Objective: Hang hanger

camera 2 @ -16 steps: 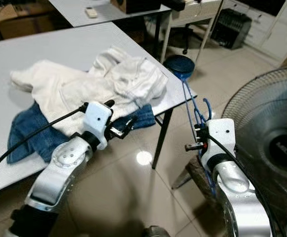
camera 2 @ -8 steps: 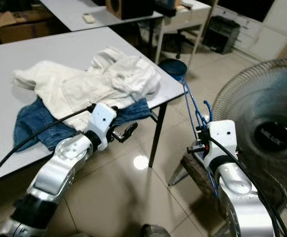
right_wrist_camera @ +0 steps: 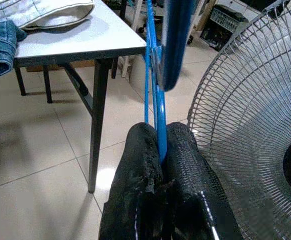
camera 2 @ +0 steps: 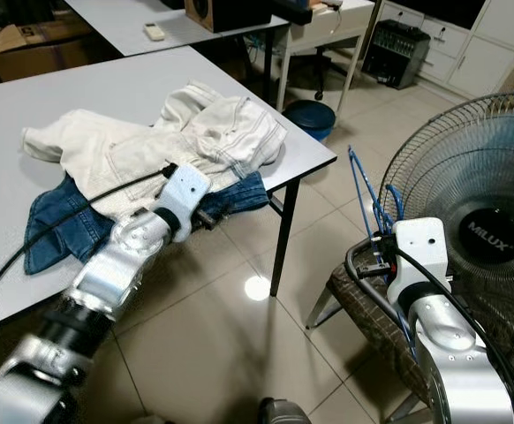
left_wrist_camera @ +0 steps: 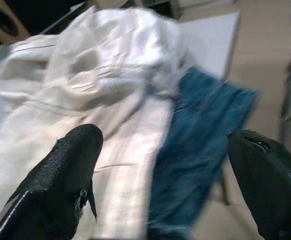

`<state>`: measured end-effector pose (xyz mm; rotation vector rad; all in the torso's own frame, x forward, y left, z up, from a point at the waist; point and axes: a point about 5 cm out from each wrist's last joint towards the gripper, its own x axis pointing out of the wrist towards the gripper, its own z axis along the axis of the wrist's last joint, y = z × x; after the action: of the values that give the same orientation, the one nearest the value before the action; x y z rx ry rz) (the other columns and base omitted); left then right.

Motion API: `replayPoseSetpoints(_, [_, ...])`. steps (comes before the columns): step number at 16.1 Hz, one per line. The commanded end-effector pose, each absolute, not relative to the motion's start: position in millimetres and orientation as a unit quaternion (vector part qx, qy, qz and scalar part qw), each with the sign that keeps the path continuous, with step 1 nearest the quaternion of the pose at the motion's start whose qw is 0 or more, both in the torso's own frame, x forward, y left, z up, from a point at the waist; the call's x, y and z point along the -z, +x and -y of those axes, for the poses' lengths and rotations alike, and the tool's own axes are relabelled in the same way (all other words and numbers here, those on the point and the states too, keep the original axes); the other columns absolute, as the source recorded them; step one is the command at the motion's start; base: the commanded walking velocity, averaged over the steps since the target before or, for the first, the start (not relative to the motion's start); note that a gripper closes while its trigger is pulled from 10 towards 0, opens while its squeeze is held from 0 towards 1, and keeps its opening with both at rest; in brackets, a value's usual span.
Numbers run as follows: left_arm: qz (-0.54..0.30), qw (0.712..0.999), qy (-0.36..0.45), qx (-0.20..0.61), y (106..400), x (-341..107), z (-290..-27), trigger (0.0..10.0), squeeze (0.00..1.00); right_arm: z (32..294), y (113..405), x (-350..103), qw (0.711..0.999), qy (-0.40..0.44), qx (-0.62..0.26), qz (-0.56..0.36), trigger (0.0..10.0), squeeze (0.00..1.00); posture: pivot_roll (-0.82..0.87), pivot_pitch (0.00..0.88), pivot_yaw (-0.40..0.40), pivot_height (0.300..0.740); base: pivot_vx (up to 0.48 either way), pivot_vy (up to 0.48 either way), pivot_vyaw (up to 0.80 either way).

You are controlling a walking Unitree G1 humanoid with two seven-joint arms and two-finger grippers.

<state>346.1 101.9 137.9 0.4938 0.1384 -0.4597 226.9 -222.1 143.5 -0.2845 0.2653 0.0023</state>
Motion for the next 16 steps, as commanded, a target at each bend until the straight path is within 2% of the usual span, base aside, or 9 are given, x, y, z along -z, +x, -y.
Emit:
replayPoseSetpoints(1, [-0.067,0.939,0.254,0.223,347.5,-138.0,-104.4,10.0,0.00,224.2,226.0,-142.9,0.980,-0.145,-0.002,-0.137,10.0,0.00,-0.14,0.045,-0.016,0.740,0.000,0.000,0.00])
replayPoseSetpoints(2, [-0.069,0.937,0.259,0.223,347.6,-137.2,-106.9,10.0,0.00,223.1,226.1,-142.9,0.980,-0.147,-0.005,-0.136,10.0,0.00,-0.14,0.045,-0.016,0.740,0.000,0.000,0.00])
replayPoseSetpoints(3, [-0.081,0.914,0.313,0.244,345.1,-133.3,-118.8,10.0,0.00,218.9,227.4,-142.1,0.980,-0.146,-0.016,-0.135,10.0,0.00,-0.14,0.043,-0.019,0.740,0.000,0.000,0.00])
replayPoseSetpoints(5, [-0.083,0.905,0.337,0.246,344.6,-134.7,-126.1,10.0,0.00,217.4,228.5,-141.2,0.980,-0.147,-0.020,-0.135,10.0,0.00,-0.13,0.043,-0.025,0.740,0.000,0.000,0.00])
replayPoseSetpoints(6, [-0.080,0.902,0.348,0.242,345.4,-137.5,-130.7,9.1,0.00,216.4,229.4,-141.1,0.980,-0.147,-0.023,-0.135,10.0,0.00,-0.13,0.043,-0.025,0.740,0.000,0.000,0.00])
replayPoseSetpoints(7, [-0.076,0.895,0.368,0.240,345.9,-141.2,-136.2,3.1,0.00,214.8,230.6,-141.1,0.980,-0.147,-0.027,-0.134,10.0,0.00,-0.12,0.042,-0.033,0.740,0.000,0.000,0.00])
replayPoseSetpoints(8, [-0.075,0.892,0.375,0.239,346.2,-143.2,-139.2,0.0,0.00,213.8,231.3,-141.0,0.979,-0.148,-0.030,-0.134,10.0,0.00,-0.12,0.042,-0.033,0.740,0.000,0.000,0.00])
replayPoseSetpoints(11, [-0.079,0.874,0.405,0.257,344.7,-142.5,-141.6,0.0,0.00,212.2,232.4,-140.9,0.980,-0.148,-0.033,-0.132,10.0,0.00,-0.11,0.039,-0.031,0.740,0.000,0.000,0.00])
replayPoseSetpoints(16, [-0.061,0.888,0.362,0.275,345.4,-152.7,-135.4,0.0,0.00,212.6,232.2,-140.7,0.980,-0.150,-0.031,-0.129,10.0,0.00,-0.11,0.035,-0.021,0.740,0.000,0.000,0.00])
